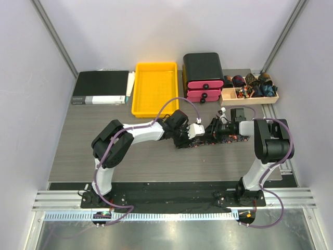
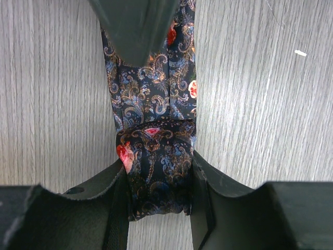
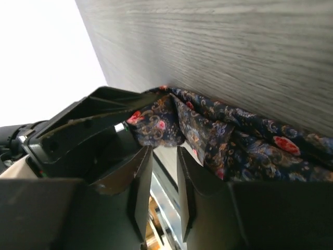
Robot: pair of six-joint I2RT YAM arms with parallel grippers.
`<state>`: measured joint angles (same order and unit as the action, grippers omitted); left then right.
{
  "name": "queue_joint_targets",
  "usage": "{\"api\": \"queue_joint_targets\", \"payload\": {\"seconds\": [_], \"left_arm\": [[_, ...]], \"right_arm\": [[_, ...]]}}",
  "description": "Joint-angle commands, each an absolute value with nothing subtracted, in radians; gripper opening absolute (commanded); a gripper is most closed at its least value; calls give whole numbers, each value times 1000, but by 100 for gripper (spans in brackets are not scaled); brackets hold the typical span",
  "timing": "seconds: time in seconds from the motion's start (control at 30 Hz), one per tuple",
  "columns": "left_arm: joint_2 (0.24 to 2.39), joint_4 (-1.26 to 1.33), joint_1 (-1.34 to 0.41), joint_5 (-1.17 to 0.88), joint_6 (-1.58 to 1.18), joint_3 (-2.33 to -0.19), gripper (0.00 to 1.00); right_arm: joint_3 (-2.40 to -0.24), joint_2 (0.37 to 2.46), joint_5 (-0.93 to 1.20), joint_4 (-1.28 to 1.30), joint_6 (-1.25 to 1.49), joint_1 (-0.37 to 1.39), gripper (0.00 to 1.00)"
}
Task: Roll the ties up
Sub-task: Roll the tie at the center of the board.
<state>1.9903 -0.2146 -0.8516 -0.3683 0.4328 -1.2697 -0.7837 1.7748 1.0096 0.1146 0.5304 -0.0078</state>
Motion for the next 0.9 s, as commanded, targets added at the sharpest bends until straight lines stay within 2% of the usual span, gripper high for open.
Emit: {"api": "queue_joint_targets", "payload": {"seconds": [0.0, 0.23, 0.57, 0.87], "left_arm": [[2086, -440, -853, -328, 437, -1227, 7], [2095, -451, -854, -339, 433, -1233, 7], [2095, -449, -851, -351, 428, -1230, 9], [2098, -446, -847, -360, 419, -1230, 10]], "right_arm": [[-680, 1695, 1026, -202, 667, 0, 33], [-572, 1667, 943, -526, 813, 86, 34], [-545, 1723, 876, -638, 833, 173, 35], [-515, 1736, 854, -621, 818, 184, 38]]}}
